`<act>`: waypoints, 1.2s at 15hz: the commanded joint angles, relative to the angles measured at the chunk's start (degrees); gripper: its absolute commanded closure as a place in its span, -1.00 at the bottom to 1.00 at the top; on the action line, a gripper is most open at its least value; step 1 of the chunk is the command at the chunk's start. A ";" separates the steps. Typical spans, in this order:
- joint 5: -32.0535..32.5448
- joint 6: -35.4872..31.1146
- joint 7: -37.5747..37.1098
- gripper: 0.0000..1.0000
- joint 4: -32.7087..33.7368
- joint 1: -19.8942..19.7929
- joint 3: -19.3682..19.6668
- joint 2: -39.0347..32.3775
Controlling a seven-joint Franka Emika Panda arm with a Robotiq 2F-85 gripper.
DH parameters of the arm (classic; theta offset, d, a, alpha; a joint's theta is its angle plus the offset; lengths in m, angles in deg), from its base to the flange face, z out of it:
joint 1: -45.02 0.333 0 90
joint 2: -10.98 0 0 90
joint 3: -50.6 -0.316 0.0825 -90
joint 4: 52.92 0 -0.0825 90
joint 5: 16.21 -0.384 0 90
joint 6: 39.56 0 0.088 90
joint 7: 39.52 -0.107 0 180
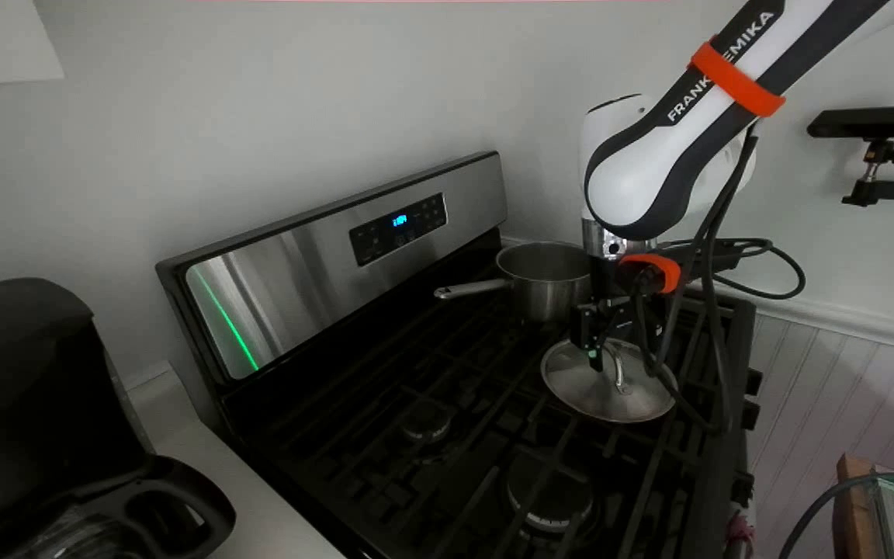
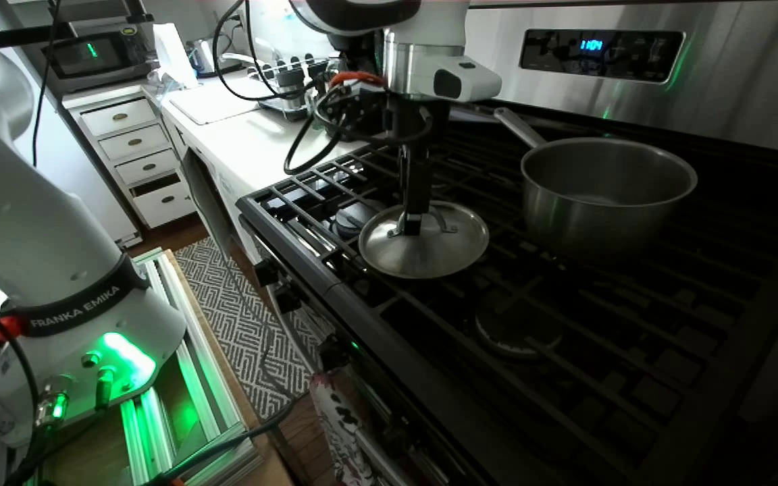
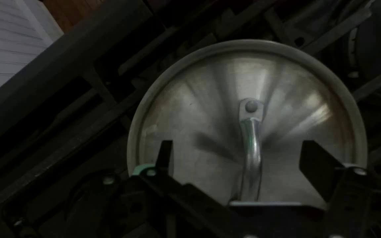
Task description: Put the silver lid on the pot and then move the pot to the bottom right stove plate
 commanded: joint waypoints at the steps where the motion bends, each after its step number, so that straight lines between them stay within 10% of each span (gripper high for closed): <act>1: -1.49 -0.70 0.57 -0.43 1.96 0.52 0.80 -2.91; 12: -1.63 0.21 0.76 0.97 3.78 0.81 0.99 -4.05; 18: -1.15 0.97 1.11 0.95 3.84 0.87 1.03 -2.58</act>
